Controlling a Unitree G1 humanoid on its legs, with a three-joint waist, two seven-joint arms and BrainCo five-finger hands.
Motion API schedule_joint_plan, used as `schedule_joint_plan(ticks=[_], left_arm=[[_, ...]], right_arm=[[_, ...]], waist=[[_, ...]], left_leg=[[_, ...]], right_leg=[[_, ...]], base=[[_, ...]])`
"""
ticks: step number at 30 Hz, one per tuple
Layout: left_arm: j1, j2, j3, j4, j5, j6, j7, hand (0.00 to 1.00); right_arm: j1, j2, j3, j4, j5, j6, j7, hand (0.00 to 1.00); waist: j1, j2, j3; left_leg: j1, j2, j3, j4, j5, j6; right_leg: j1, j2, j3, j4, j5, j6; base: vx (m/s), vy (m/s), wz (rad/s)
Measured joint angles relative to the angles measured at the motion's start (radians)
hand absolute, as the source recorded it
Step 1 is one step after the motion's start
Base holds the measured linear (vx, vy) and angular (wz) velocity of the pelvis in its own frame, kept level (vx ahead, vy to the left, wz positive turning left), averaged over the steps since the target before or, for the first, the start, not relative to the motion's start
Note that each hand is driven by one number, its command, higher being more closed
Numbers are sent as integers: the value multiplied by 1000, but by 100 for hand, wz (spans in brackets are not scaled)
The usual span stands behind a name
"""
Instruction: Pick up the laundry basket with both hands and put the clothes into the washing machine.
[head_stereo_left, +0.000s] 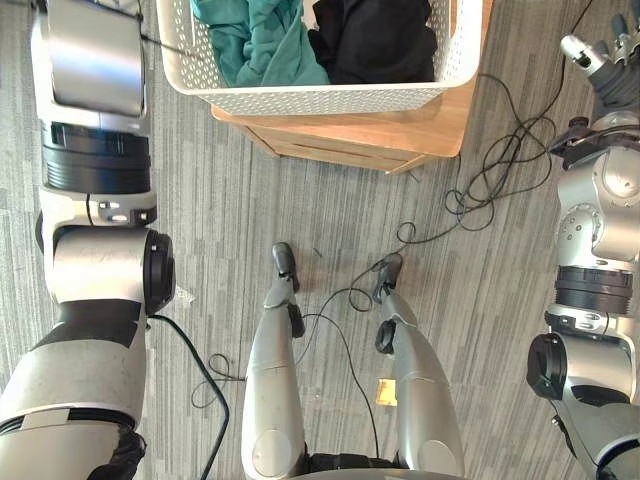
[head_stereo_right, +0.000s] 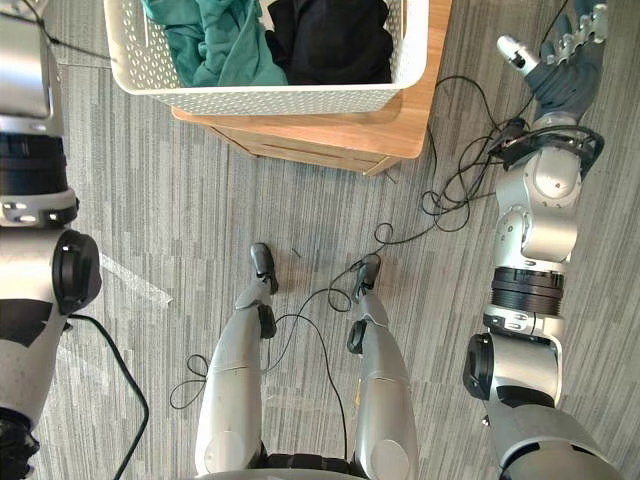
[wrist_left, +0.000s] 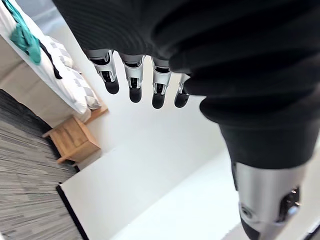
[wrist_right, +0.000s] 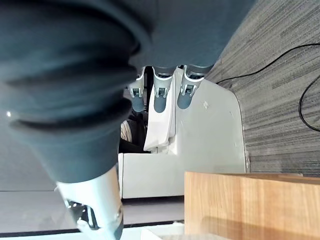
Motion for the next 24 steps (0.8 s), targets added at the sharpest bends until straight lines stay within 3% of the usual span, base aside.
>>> schedule_joint_plan(ticks=[2,10,15,20,24], left_arm=[[44,12,1,16,19,22,-23,0],[-9,13,29,294,27,26,-114,0],[-106,21,29,391,-18,-14,-158,0],[-107,62,23,434,-46,-32,-262,0],[-68,81,19,445,-45,-51,-295,0]], right_arm=[[1,7,1,-5,0,1,7,0],[-4,13,63,-113,1,-2,18,0],[-17,-31,64,-116,3,-6,18,0],[-24,-43,66,-116,11,-6,20,0],[-36,-78,80,-116,21,-5,26,0]], waist=[[1,0,0],[-26,-10,5],[-30,-24,3],[-27,-24,4],[-27,-27,2]], left_leg=[[-6,0,6,-3,5,5],[-61,23,2,50,-21,3],[-117,44,2,109,-44,10],[-133,58,10,140,-55,15],[-139,62,23,153,-62,19]], right_leg=[[5,2,-3,-27,13,9],[-8,23,-2,-60,33,15],[-52,33,7,-41,37,10],[-61,40,14,-40,43,1],[-71,40,28,-40,47,-4]], base=[[23,-43,2],[35,-44,-6],[-27,-27,-13],[-32,-32,-8],[-26,-34,-9]])
